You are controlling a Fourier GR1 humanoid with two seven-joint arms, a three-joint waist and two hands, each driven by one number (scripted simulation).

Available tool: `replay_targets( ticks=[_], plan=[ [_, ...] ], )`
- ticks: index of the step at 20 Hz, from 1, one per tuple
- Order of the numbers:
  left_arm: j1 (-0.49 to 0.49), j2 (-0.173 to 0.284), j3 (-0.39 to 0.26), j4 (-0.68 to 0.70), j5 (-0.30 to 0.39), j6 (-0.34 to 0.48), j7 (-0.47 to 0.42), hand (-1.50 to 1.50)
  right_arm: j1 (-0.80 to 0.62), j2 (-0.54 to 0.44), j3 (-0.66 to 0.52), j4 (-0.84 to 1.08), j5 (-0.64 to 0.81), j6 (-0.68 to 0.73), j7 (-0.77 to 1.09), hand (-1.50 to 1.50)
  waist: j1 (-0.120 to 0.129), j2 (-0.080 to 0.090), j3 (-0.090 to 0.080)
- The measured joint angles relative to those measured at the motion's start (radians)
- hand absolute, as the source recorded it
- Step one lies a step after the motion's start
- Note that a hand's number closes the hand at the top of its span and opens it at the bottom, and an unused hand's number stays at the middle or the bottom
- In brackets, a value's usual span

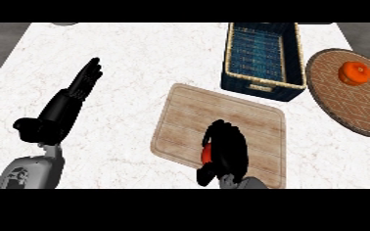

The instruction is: Pick the tomato from the cutting board and place it in the basket

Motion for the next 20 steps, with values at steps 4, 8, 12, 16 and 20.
replay_targets(
  ticks=[4, 8, 12, 16, 20],
  plan=[
    [-0.009, -0.001, 0.007, 0.004, 0.0, -0.003, 0.004, 0.0, -0.063, -0.005, 0.03, 0.017, -0.002, 0.057, -0.03, 1.5, 0.002, 0.002, 0.001],
    [-0.003, -0.01, -0.004, 0.003, -0.01, -0.002, 0.001, 0.0, -0.168, 0.006, 0.082, 0.015, -0.053, 0.166, -0.067, 1.5, 0.011, 0.009, 0.005],
    [0.007, -0.012, 0.002, 0.0, -0.007, -0.013, -0.002, 0.0, -0.249, 0.01, 0.135, 0.028, -0.076, 0.175, -0.065, 1.5, 0.011, 0.011, 0.006],
    [-0.016, -0.02, 0.003, -0.006, -0.013, -0.008, 0.021, 0.0, -0.308, 0.012, 0.15, -0.021, -0.128, 0.151, -0.039, 1.5, 0.01, 0.012, 0.007],
    [0.011, -0.021, 0.001, -0.027, -0.015, -0.013, 0.012, 0.0, -0.32, 0.012, 0.161, -0.097, -0.198, 0.038, -0.021, 1.5, 0.015, 0.012, 0.007]
  ],
)
